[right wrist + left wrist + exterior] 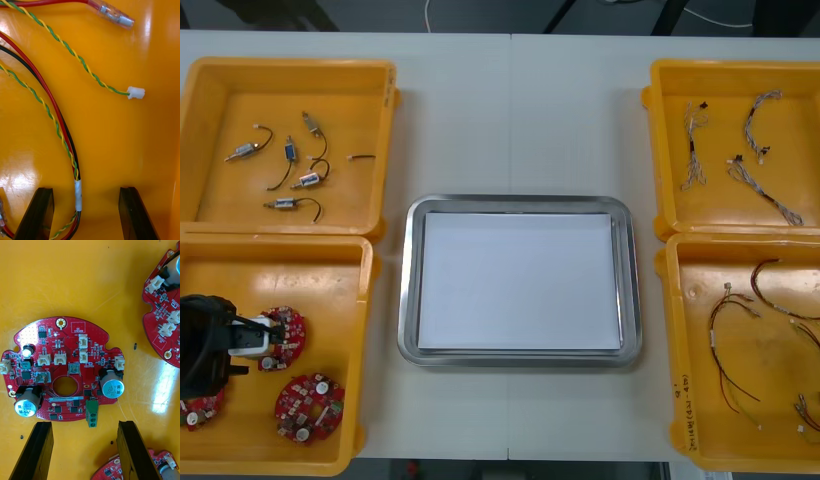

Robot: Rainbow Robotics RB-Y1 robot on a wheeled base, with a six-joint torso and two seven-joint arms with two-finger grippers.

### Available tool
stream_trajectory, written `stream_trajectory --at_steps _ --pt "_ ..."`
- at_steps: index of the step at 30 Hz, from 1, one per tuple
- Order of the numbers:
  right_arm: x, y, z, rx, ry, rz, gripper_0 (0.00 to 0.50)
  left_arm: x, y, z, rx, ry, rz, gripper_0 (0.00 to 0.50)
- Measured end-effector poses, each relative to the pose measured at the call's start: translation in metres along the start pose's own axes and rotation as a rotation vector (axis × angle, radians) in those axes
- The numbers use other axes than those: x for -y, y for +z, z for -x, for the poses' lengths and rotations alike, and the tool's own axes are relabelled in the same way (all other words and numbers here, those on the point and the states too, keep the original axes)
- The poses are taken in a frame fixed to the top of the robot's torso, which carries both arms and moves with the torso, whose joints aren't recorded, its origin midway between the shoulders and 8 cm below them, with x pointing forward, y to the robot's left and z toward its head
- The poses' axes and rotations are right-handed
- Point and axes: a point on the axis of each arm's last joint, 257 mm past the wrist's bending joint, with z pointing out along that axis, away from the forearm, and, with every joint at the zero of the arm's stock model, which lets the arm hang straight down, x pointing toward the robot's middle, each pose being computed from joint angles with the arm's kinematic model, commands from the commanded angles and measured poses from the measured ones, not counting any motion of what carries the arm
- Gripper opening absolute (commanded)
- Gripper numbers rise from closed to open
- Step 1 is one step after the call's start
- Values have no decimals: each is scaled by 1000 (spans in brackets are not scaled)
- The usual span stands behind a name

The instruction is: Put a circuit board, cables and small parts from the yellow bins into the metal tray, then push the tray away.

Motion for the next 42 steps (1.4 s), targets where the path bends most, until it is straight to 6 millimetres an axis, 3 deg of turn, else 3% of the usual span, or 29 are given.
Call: stream_trajectory --at_steps 4,5,6,7,8,9,12,27,31,42 --pt "0 0 1 4 0 0 500 -1 0 -1 -4 6 2 500" --pt "0 0 1 5 0 0 469 -1 1 -1 -5 8 2 500" --pt "0 0 1 6 0 0 355 -1 1 -1 -7 11 2 500" --pt "0 0 2 7 -1 0 271 -1 2 -2 -9 13 2 500" --pt "-1 0 2 8 -1 1 114 0 2 -2 -12 16 1 500" --pt "-1 1 2 8 -1 2 65 0 2 -2 -15 19 -1 500" --pt "-2 1 1 8 -3 4 0 0 3 -2 -20 24 -3 500" --pt "-5 -2 0 -9 -10 7 0 4 7 -1 -29 27 -15 500" --pt "-11 -10 -7 -62 -28 14 0 4 8 -1 -33 29 -17 500" --pt "-12 -45 16 -73 -61 5 0 2 11 2 -35 38 -9 500"
